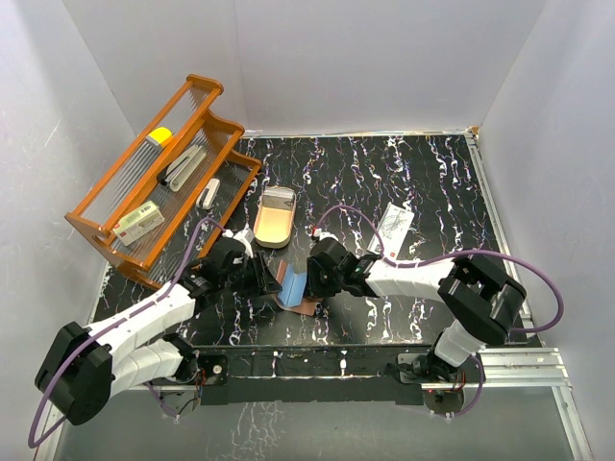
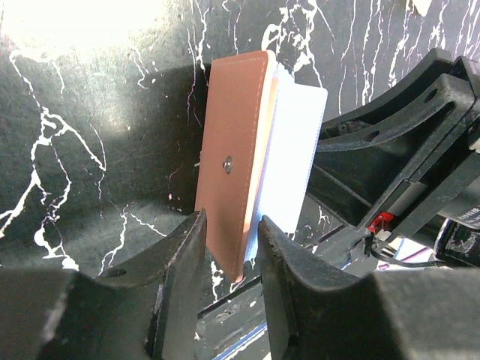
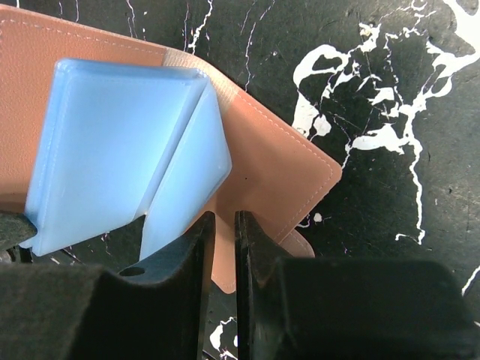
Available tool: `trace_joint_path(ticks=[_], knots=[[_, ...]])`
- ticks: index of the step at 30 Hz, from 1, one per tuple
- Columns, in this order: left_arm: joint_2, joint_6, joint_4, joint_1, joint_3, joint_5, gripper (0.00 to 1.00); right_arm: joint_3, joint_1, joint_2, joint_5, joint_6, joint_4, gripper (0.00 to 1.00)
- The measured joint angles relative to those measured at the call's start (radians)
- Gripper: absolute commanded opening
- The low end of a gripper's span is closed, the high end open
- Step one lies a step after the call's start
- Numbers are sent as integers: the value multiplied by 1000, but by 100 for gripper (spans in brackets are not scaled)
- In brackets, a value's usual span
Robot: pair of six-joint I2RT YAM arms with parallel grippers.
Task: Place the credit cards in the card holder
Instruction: Open the card holder at the center of the board.
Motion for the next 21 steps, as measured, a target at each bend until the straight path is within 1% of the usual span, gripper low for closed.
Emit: trace_joint_path(ticks=[4, 6, 8, 13, 14, 15, 21], knots=[[10, 19, -3, 0, 13, -2, 11, 3, 0, 0, -6, 0, 0, 16], [11, 18, 0, 0, 12, 1, 4, 10, 0, 0, -11, 1, 0, 16], [11, 8, 16, 0, 6, 10, 1, 18, 0, 0, -16, 4, 3, 16], [10, -69, 130, 0, -69, 66, 0, 32, 0, 0, -37, 24, 30, 16], [11, -84, 143, 0, -84, 72, 1, 34, 0, 0, -42, 28, 35, 15], [11, -98, 154, 0, -97, 79, 3, 34, 0, 0, -44, 33, 43, 15], [12, -123, 167, 0, -105, 86, 31, 34, 0, 0, -47, 46, 60, 15]])
